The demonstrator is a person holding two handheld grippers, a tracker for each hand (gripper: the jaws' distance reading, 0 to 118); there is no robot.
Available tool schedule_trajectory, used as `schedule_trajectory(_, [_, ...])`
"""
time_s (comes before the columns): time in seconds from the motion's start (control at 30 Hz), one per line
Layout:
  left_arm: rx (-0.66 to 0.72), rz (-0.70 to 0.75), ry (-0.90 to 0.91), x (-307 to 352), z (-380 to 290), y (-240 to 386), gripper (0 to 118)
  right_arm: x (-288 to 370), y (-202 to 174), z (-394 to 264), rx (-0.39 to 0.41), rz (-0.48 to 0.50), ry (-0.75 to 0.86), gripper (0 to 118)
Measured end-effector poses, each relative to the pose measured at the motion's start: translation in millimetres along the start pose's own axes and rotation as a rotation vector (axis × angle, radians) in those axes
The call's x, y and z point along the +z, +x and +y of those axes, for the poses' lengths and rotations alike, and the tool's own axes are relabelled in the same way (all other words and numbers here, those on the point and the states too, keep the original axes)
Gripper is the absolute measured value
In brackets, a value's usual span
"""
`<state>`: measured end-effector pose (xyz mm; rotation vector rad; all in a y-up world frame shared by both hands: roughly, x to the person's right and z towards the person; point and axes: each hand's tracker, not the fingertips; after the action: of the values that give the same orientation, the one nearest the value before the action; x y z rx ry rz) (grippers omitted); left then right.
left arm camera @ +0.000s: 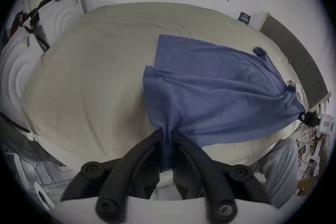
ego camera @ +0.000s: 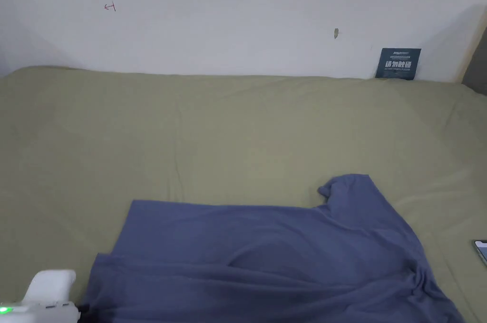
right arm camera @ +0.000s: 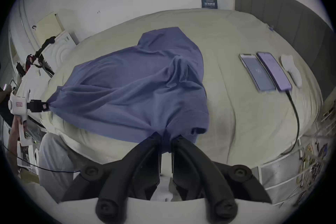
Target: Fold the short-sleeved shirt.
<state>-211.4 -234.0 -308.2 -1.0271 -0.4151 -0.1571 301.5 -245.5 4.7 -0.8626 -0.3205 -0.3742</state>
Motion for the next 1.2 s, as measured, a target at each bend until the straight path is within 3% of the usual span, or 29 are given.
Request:
schedule_trajectory(0.17, [0.013,-0.005,-0.014,-3,-10,-4,11,0,2,-4,-0.016,0.006,-0.002,13])
schedule_trajectory(0.2, [0.022,-0.007,-0.023,-7,-10,-4,11,-1,3,-3,-0.018,0.01,0.0,17])
schedule_trajectory(0.23, [0.036,-0.024,-0.036,-10,-10,-7,13,-2,2,-1,-0.03,0.015,0.0,37])
schedule_trajectory(0.27, [0.058,-0.064,-0.037,-12,-11,-10,33,-2,3,0,-0.044,0.02,-0.002,69])
schedule_trajectory(0.3, [0.085,-0.068,-0.035,-12,-10,-15,88,1,3,2,-0.051,0.022,0.006,112])
schedule_trajectory(0.33, [0.107,-0.056,-0.02,-8,-7,-17,110,4,2,4,-0.05,0.02,0.019,118])
schedule_trajectory(0.47, [0.136,-0.057,0.124,20,16,-13,111,22,-5,23,-0.131,0.104,0.155,118])
schedule_trajectory(0.57, [0.099,-0.072,0.229,32,44,3,109,20,-19,44,-0.104,0.095,0.218,118])
schedule_trajectory(0.6, [0.081,-0.053,0.269,32,52,10,101,20,-26,52,-0.078,0.082,0.242,114])
schedule_trajectory(0.63, [0.046,-0.01,0.296,32,61,17,87,20,-34,61,-0.045,0.043,0.274,102])
schedule_trajectory(0.67, [0.021,0.016,0.31,29,70,22,65,16,-39,65,-0.017,0.008,0.294,71])
schedule_trajectory(0.7, [0.012,0.031,0.308,21,79,26,17,9,-43,71,0.001,-0.032,0.3,6])
schedule_trajectory(0.73, [0.027,0.02,0.303,8,86,27,0,-2,-36,80,0.025,-0.037,0.288,2])
schedule_trajectory(0.8, [0.034,0.002,0.283,-8,107,27,0,-16,-29,91,-0.006,-0.004,0.279,2])
schedule_trajectory(1.0, [0.036,0.02,0.199,-78,159,24,0,-56,-20,127,-0.001,-0.056,0.233,2])
schedule_trajectory(1.03, [0.027,0.026,0.178,-90,168,23,4,-62,-17,132,0.003,-0.058,0.222,2])
schedule_trajectory(1.07, [0.011,0.029,0.141,-102,177,22,28,-70,-14,136,0.007,-0.058,0.207,2])
schedule_trajectory(1.1, [0.002,0.053,0.109,-115,186,23,84,-77,-11,139,0.011,-0.065,0.194,2])
schedule_trajectory(1.13, [-0.007,0.067,0.06,-131,191,22,114,-82,-11,144,0.024,-0.068,0.176,2])
schedule_trajectory(1.2, [-0.006,0.078,0.041,-154,200,20,118,-90,-12,151,0.046,-0.089,0.164,2])
